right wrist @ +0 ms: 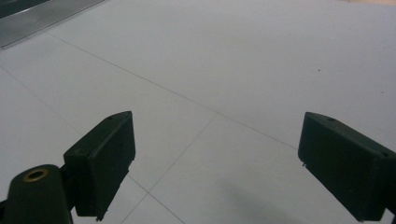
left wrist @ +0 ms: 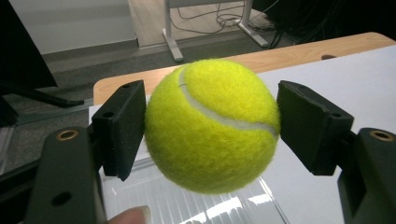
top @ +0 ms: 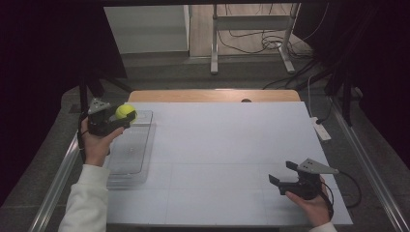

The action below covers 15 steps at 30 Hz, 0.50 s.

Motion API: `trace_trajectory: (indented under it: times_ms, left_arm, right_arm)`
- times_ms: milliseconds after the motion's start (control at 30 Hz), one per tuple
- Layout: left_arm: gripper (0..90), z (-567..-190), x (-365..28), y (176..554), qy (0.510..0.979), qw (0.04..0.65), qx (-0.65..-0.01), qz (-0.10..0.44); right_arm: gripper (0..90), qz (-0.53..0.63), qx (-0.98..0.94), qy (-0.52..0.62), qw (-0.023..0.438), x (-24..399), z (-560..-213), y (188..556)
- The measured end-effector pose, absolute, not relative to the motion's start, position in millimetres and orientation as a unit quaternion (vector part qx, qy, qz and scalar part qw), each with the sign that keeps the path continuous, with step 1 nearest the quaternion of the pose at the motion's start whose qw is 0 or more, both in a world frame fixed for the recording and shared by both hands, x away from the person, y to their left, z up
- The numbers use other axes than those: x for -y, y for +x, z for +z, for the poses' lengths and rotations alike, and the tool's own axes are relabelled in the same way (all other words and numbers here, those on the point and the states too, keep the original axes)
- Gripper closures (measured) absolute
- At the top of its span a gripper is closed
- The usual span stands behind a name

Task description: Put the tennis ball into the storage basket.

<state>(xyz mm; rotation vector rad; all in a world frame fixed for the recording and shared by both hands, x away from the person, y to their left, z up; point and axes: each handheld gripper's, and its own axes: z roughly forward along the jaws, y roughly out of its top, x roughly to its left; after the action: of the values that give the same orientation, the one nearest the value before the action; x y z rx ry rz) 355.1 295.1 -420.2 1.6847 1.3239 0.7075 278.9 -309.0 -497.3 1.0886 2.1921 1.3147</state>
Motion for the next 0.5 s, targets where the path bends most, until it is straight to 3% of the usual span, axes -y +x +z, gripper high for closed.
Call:
trace_trajectory:
  times_ms: [500]
  left_arm:
    - [27.4, -425.3, -304.8, 368.7, 0.673, 0.410, -0.547, 0.283]
  right_arm:
    - [11.0, 0.464, -0.777, 0.387, 0.180, 308.6, -498.1, 279.6]
